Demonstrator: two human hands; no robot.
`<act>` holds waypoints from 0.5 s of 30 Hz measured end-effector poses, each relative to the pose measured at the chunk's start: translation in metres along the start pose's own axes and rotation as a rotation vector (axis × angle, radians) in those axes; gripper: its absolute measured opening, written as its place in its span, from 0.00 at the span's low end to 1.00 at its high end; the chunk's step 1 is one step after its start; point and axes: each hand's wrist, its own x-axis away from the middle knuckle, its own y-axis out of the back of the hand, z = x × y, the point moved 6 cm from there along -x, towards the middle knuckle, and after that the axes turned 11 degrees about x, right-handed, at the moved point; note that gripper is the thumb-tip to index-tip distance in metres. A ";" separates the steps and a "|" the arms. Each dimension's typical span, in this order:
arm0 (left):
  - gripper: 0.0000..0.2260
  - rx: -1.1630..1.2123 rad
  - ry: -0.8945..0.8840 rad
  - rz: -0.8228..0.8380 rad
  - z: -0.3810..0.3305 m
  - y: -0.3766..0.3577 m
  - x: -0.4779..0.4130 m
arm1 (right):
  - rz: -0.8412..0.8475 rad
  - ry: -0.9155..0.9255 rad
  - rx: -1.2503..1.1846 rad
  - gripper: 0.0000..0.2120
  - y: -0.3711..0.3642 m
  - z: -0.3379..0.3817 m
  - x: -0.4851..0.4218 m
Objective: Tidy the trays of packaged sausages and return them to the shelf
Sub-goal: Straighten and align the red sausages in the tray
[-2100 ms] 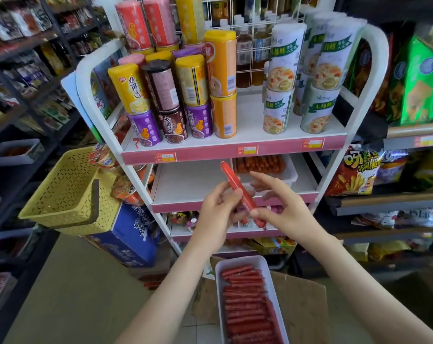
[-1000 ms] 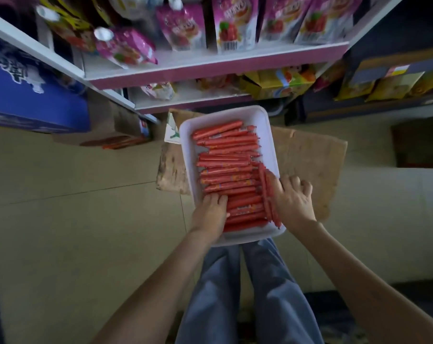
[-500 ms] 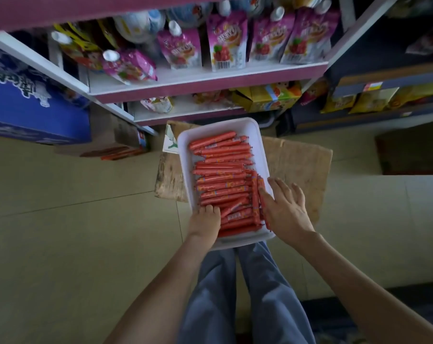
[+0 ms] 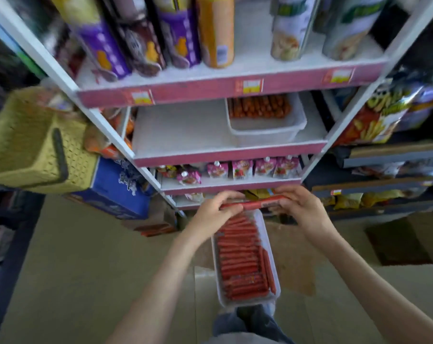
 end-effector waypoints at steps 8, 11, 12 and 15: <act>0.06 0.248 -0.304 -0.213 -0.121 0.043 0.046 | -0.029 0.311 -0.533 0.12 0.040 0.155 0.015; 0.05 0.621 -0.468 -0.266 -0.148 0.052 0.058 | -0.070 0.380 -0.679 0.10 0.048 0.176 0.016; 0.05 0.760 -0.523 -0.243 -0.157 0.050 0.061 | -0.075 0.387 -0.733 0.11 0.049 0.180 0.016; 0.07 0.884 -0.637 -0.127 -0.184 0.031 0.069 | -0.010 0.393 -0.862 0.15 0.046 0.193 0.019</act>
